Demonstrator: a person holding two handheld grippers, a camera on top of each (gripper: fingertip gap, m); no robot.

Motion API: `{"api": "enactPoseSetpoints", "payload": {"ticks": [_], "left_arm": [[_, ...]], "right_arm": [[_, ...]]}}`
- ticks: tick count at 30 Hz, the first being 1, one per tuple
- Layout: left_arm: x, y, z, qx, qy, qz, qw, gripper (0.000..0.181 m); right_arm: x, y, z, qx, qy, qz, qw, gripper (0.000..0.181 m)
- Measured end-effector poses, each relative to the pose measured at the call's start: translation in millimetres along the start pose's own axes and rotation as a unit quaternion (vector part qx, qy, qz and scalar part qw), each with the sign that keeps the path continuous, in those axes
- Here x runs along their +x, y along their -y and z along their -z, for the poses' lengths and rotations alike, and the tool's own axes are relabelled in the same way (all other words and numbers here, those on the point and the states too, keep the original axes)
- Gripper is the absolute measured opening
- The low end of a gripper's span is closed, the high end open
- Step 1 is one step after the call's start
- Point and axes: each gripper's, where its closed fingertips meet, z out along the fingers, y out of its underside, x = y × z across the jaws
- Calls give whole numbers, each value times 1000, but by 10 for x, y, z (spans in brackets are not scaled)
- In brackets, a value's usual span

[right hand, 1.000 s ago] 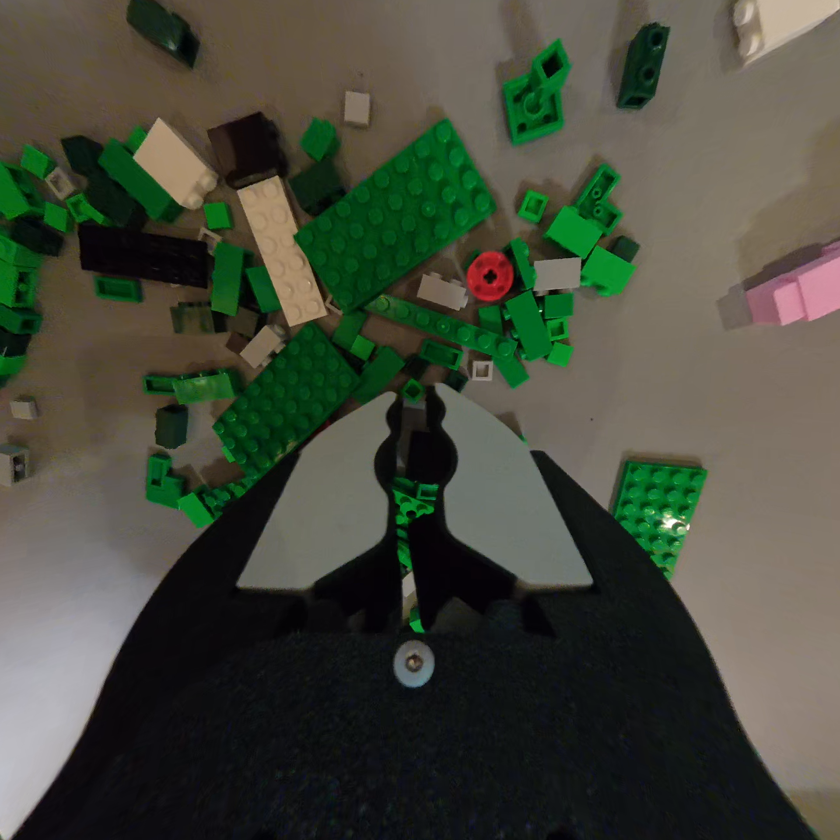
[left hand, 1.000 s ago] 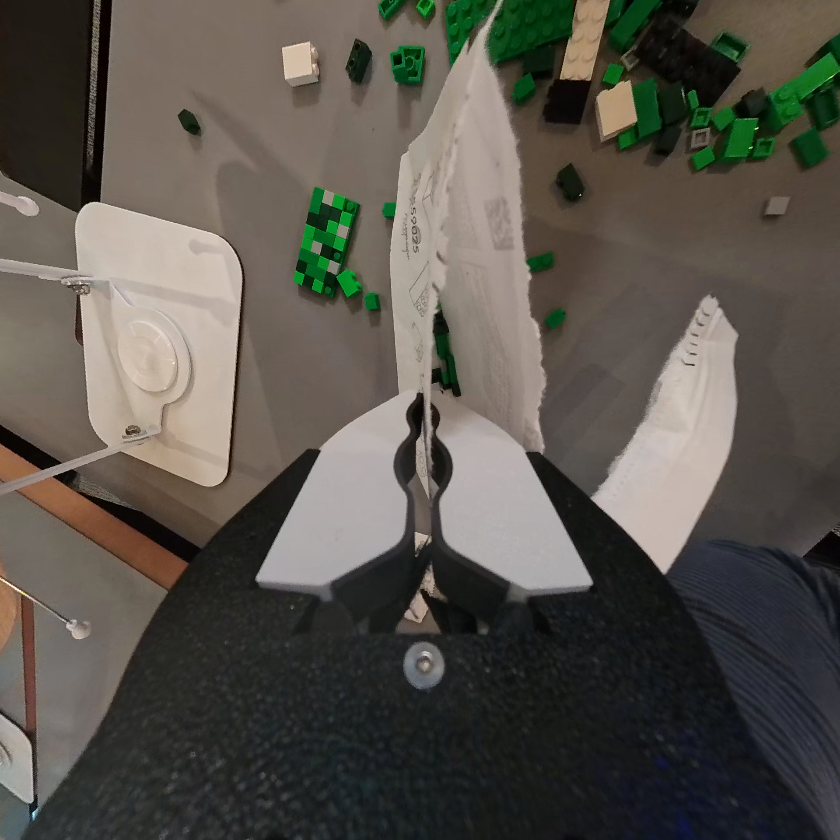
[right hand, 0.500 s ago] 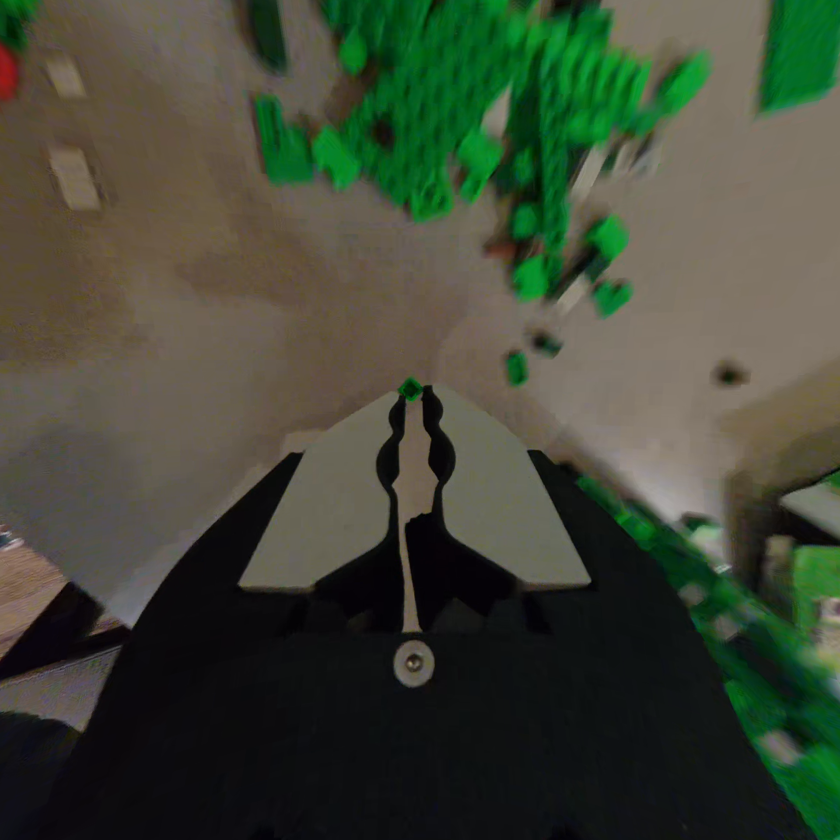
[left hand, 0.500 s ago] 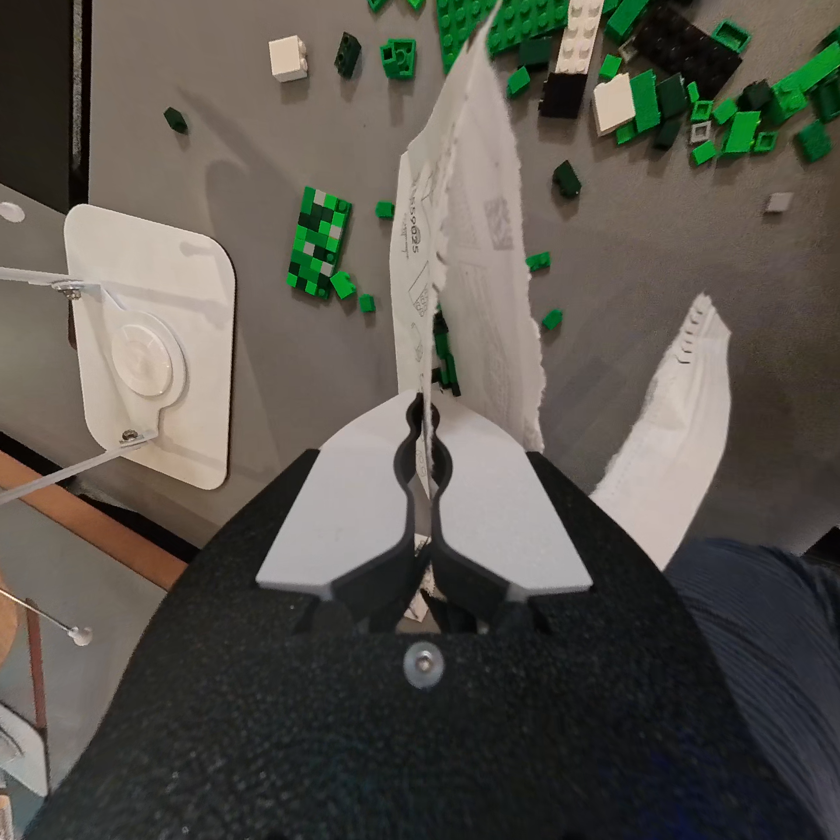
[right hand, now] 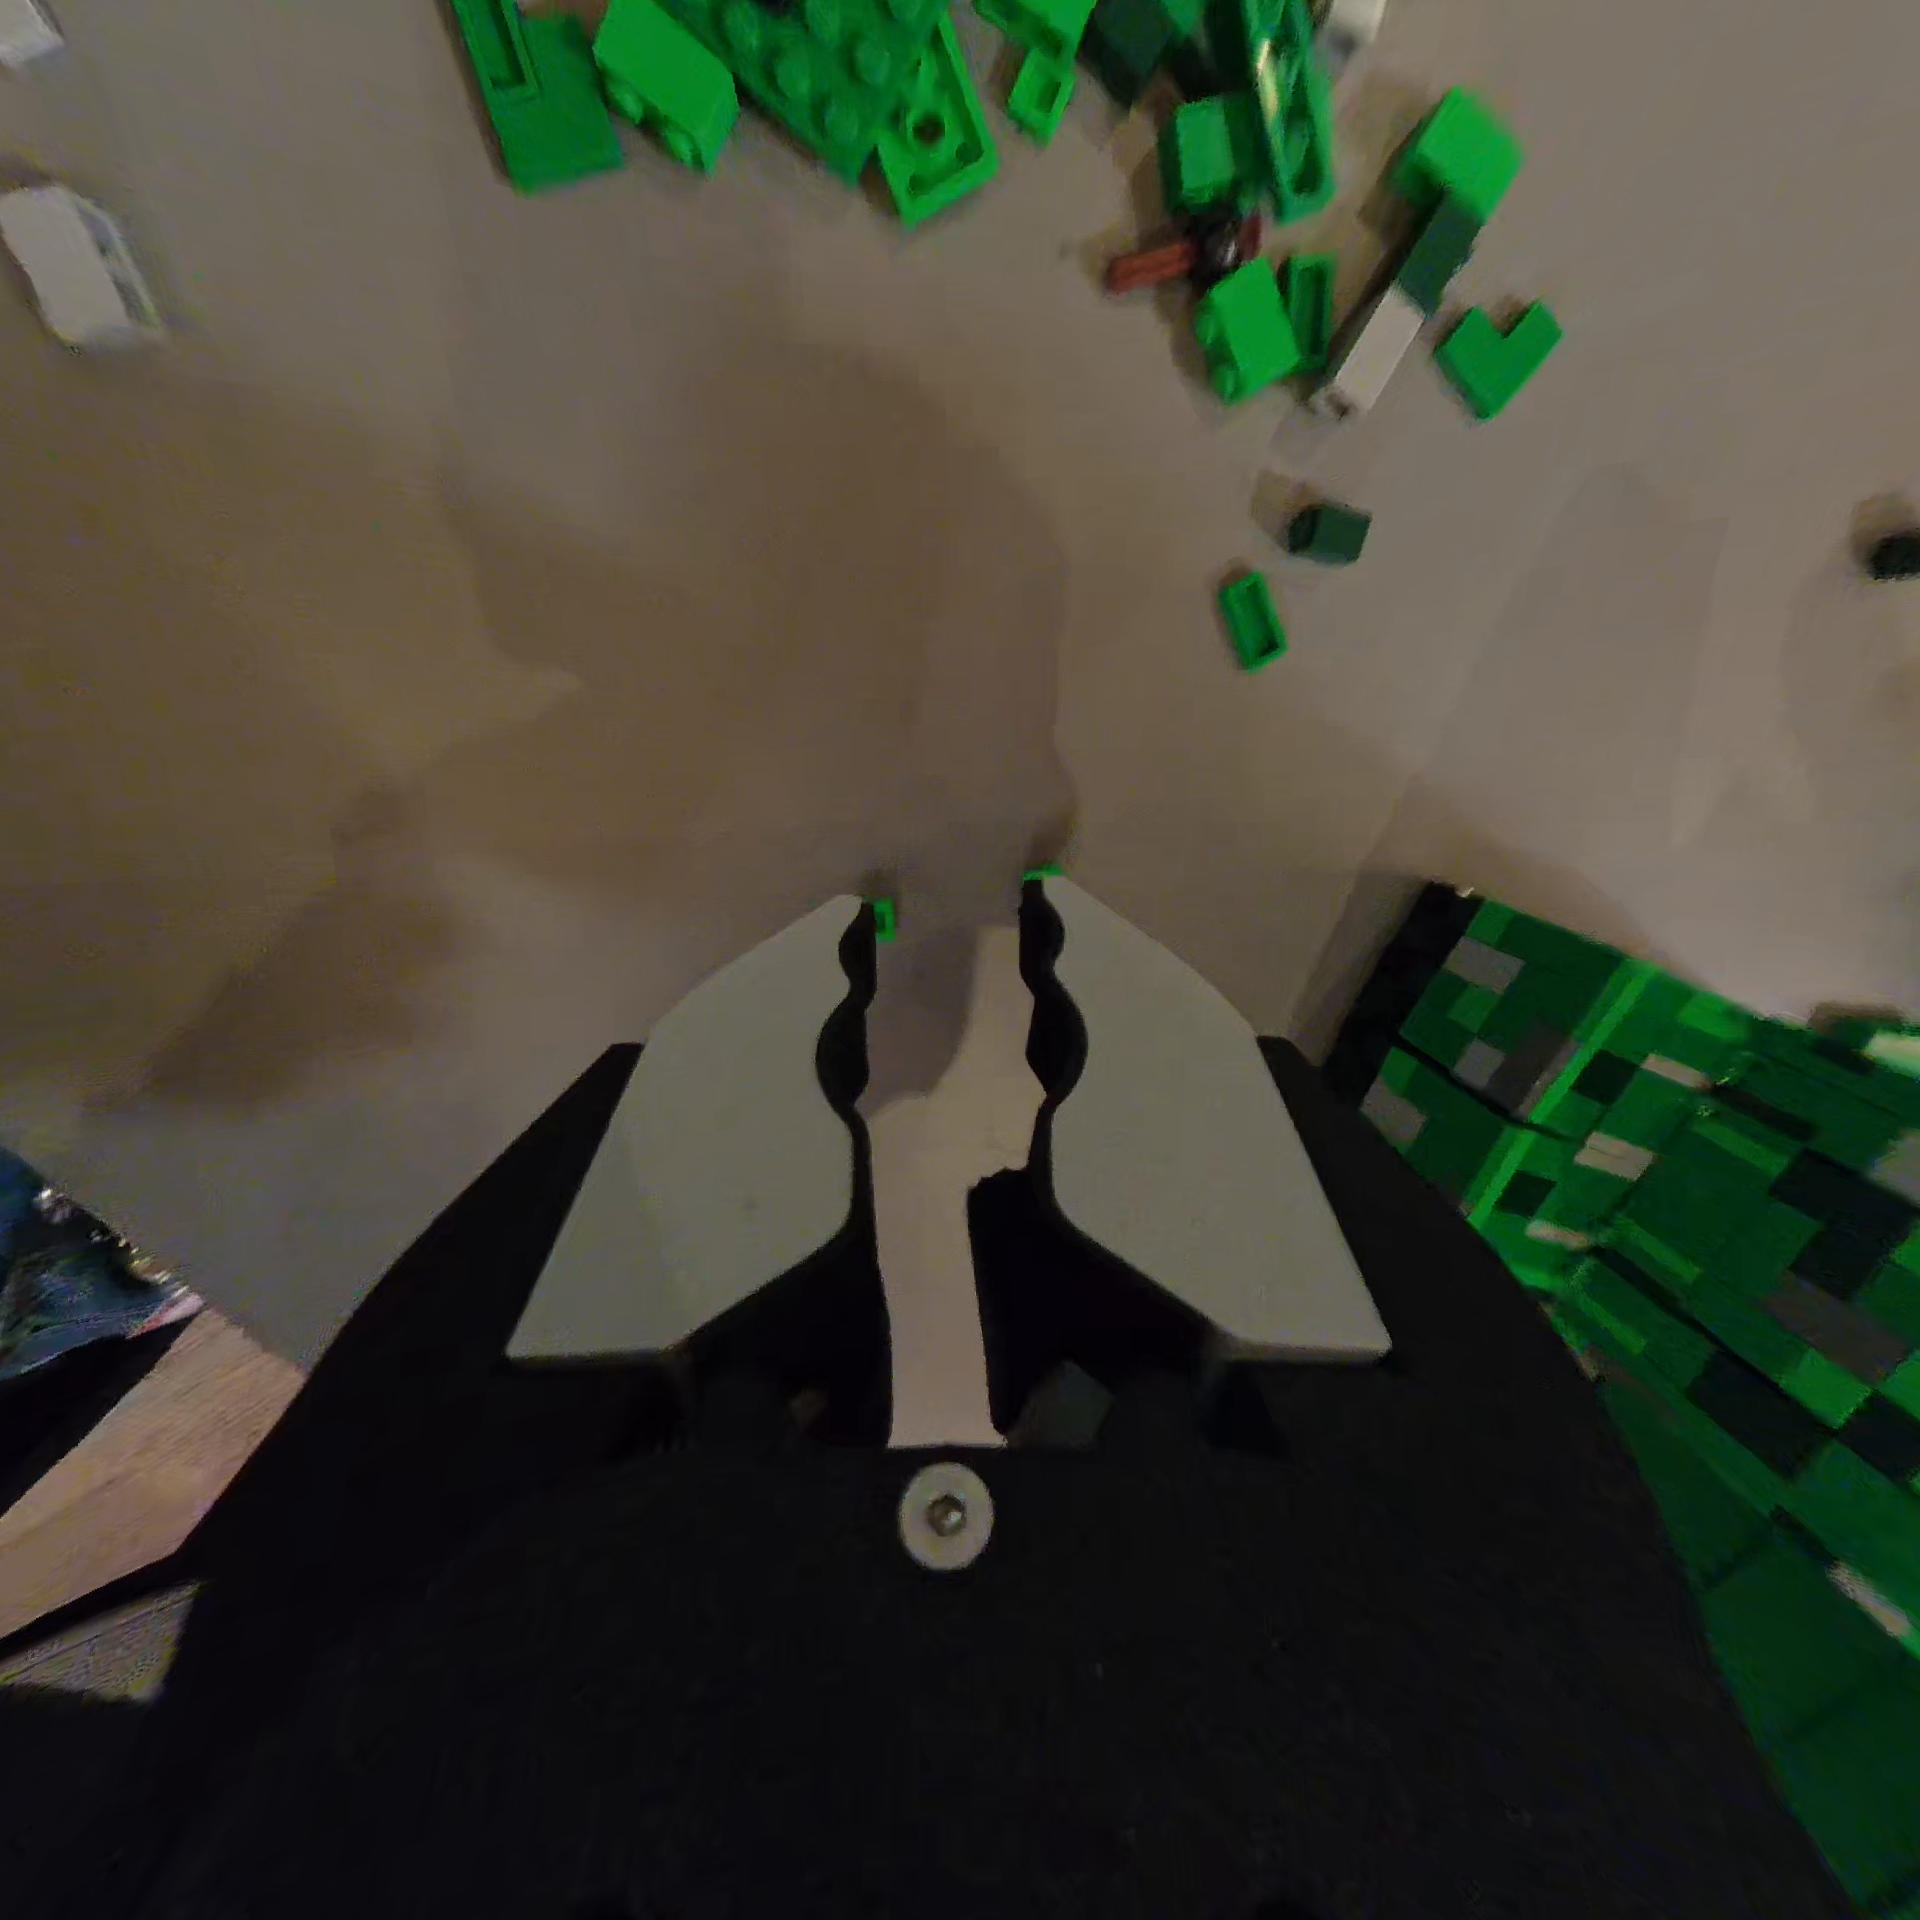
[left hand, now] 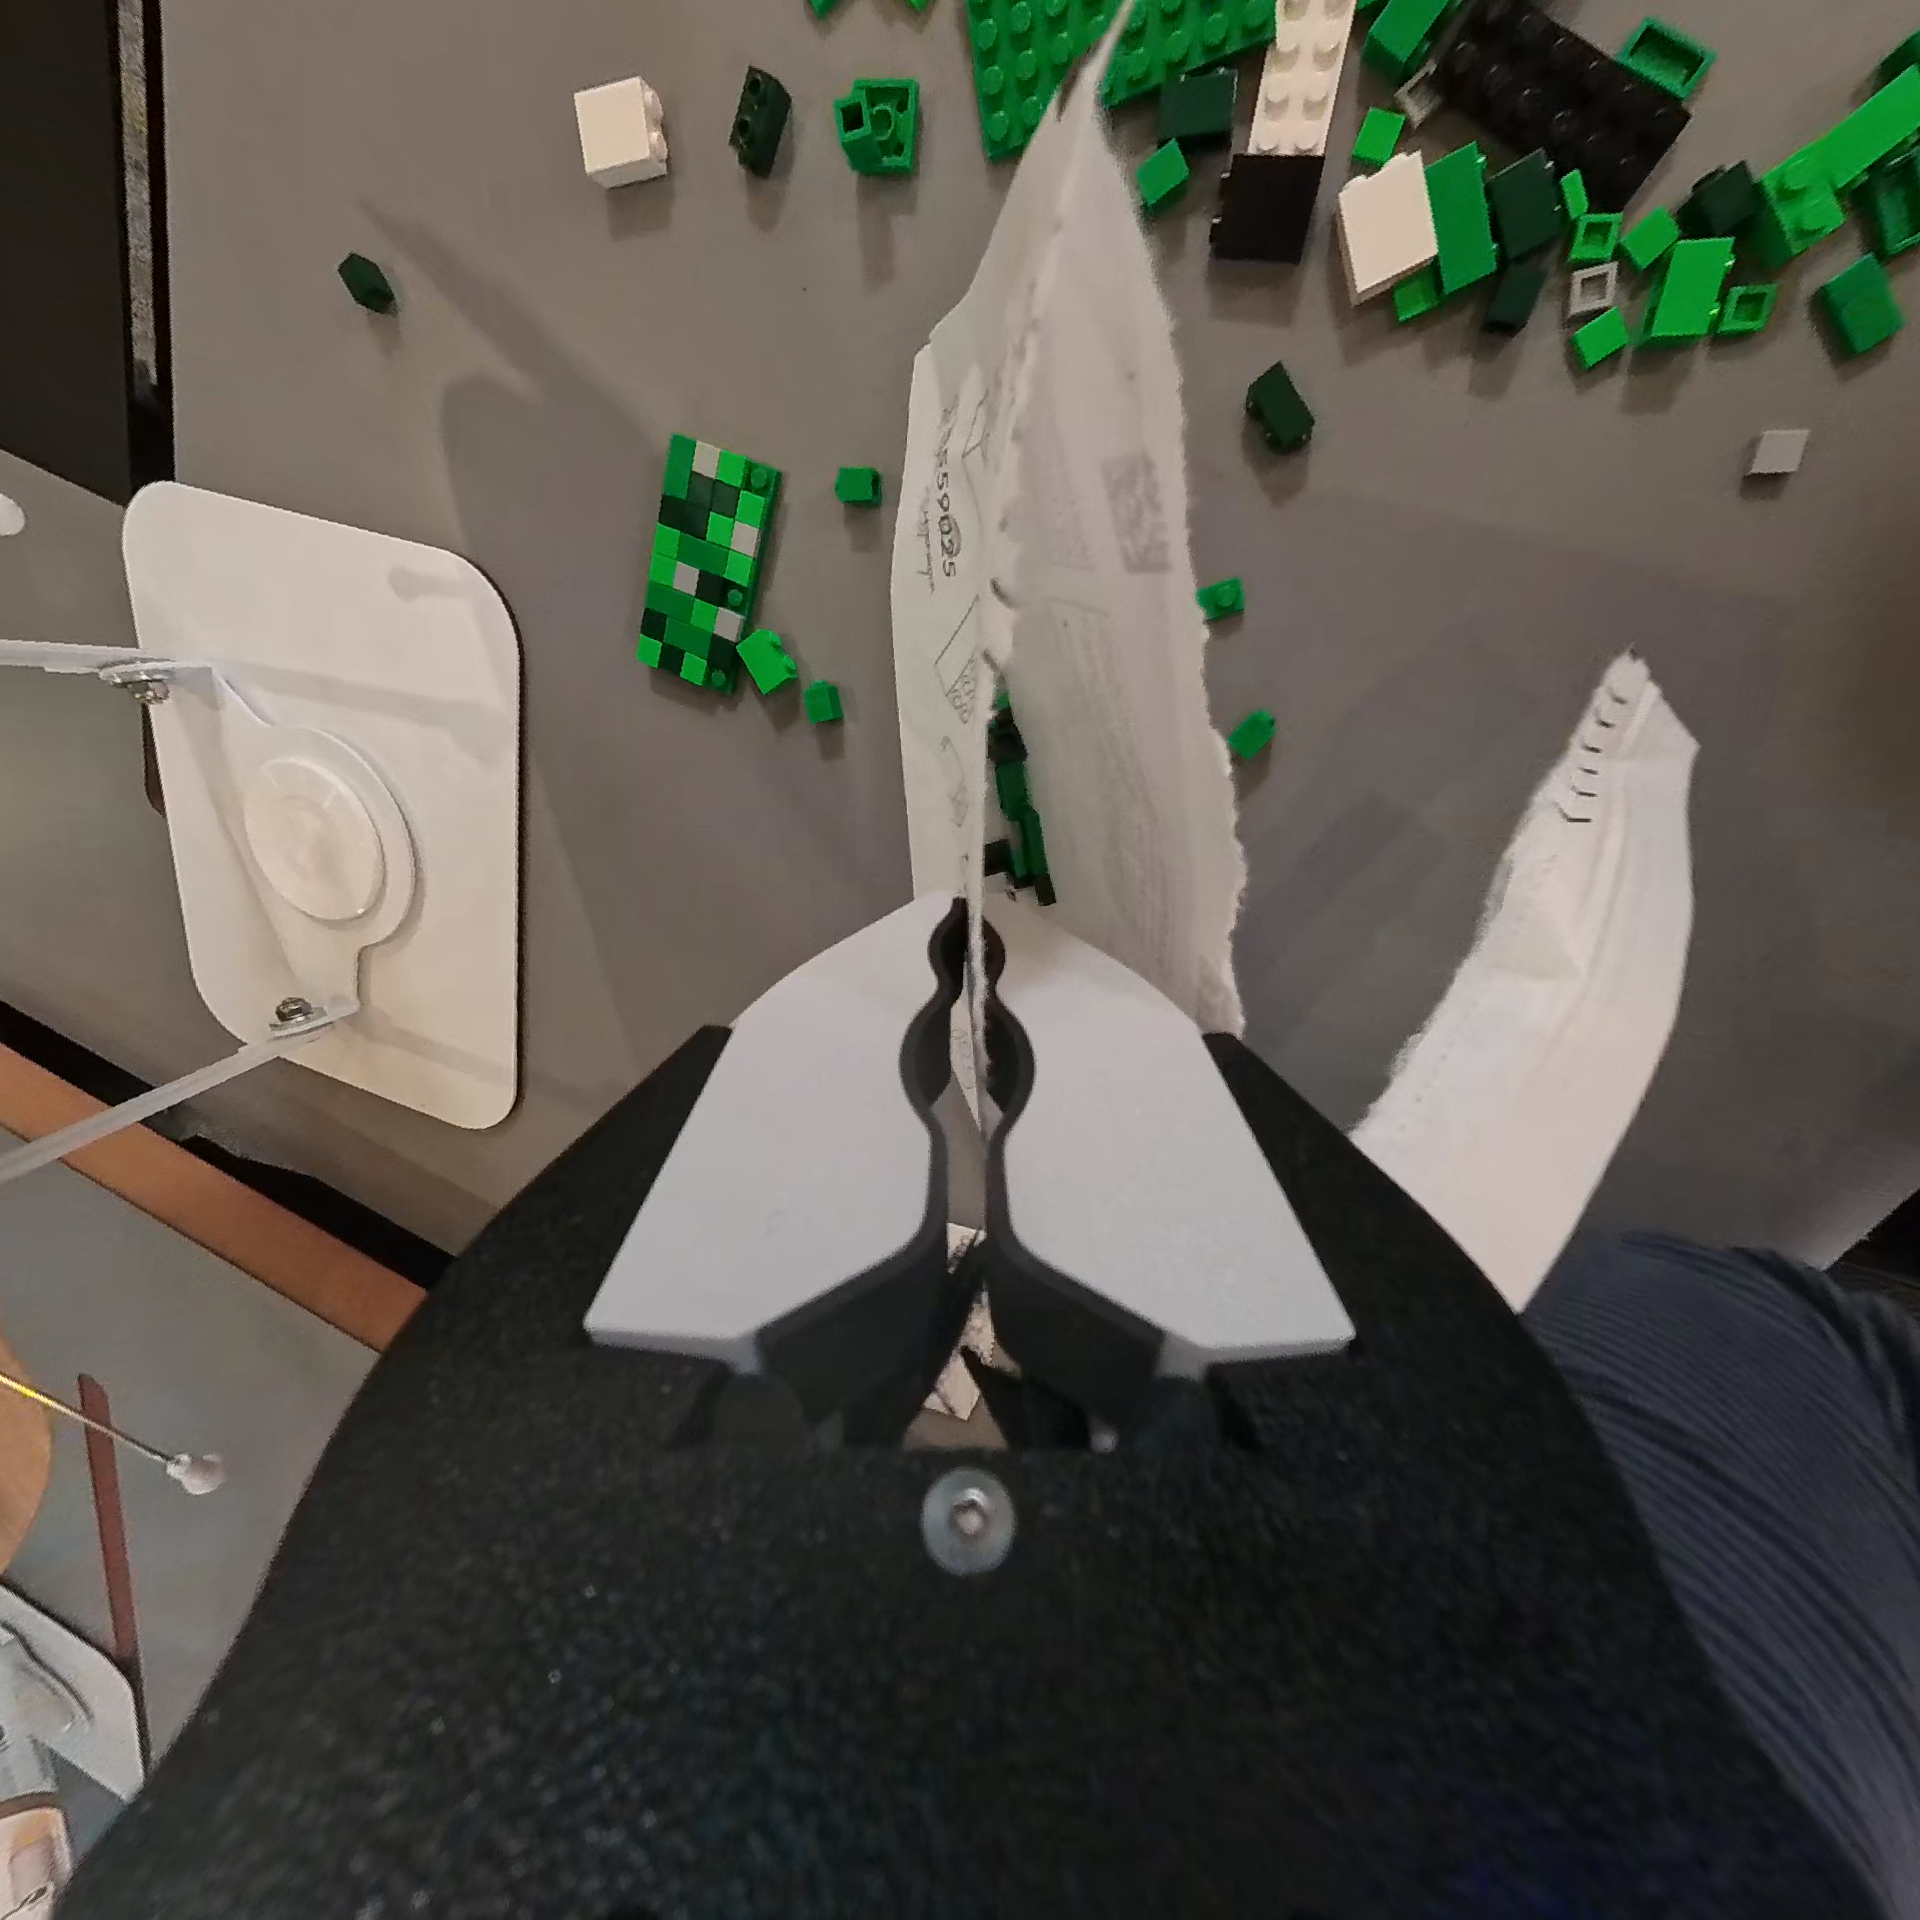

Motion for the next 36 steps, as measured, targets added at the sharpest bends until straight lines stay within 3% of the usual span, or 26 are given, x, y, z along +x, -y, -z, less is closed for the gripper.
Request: {"api": "enactPoseSetpoints", "payload": {"ticks": [6,11,15,26,32,36], "left_arm": [[-11,-8,10,3,1,3,1000,0],[5,5,21,5,2,-2,1000,0],[10,12,27,7,2,-4,1000,0],[39,38,33,11,-2,-11,1000,0],[31,24,43,14,-2,-7,1000,0],[32,20,46,15,-3,-6,1000,0]], "right_arm": [[-74,600,22,113,57,51,991,21],[-278,974,-175,116,109,106,982,15],[-456,1280,-241,139,111,151,972,14],[-369,1363,-449,57,71,175,980,11],[-346,1424,-493,51,65,188,979,16],[-375,1428,-498,46,75,195,977,8]]}}
